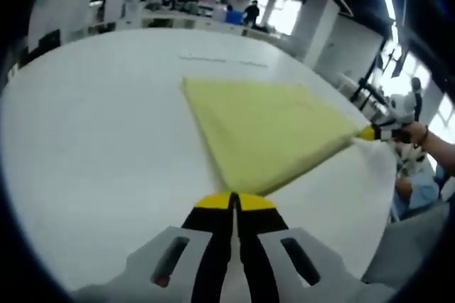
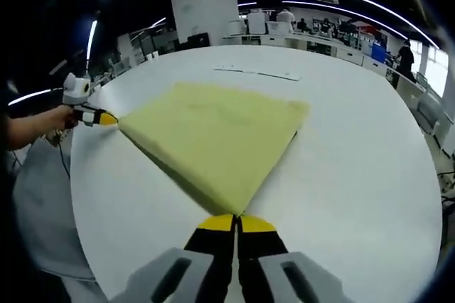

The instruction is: Fold the garment on the visible template until the final outline fits inside the template.

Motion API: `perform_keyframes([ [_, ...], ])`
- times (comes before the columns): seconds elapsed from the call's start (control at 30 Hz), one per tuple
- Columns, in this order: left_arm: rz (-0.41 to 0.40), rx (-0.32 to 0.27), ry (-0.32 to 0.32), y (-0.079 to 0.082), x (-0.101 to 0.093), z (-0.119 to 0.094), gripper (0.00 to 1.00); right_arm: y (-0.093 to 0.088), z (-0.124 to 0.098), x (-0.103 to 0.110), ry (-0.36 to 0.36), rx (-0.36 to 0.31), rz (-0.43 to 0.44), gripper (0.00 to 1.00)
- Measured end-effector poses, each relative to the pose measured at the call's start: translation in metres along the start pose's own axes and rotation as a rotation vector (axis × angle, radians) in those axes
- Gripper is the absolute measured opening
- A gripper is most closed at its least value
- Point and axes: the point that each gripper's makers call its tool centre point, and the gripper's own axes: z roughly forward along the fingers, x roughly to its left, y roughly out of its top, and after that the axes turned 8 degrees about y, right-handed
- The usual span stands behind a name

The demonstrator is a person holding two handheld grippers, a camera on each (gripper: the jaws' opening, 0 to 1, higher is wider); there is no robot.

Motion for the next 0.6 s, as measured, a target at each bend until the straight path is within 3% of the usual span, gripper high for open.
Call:
perform_keyframes([
  [0.6,0.004,-0.001,-0.001,-0.013,-0.01,-0.015,0.0,-0.016,-0.01,0.013,-0.01,0.004,0.026,0.0],
])
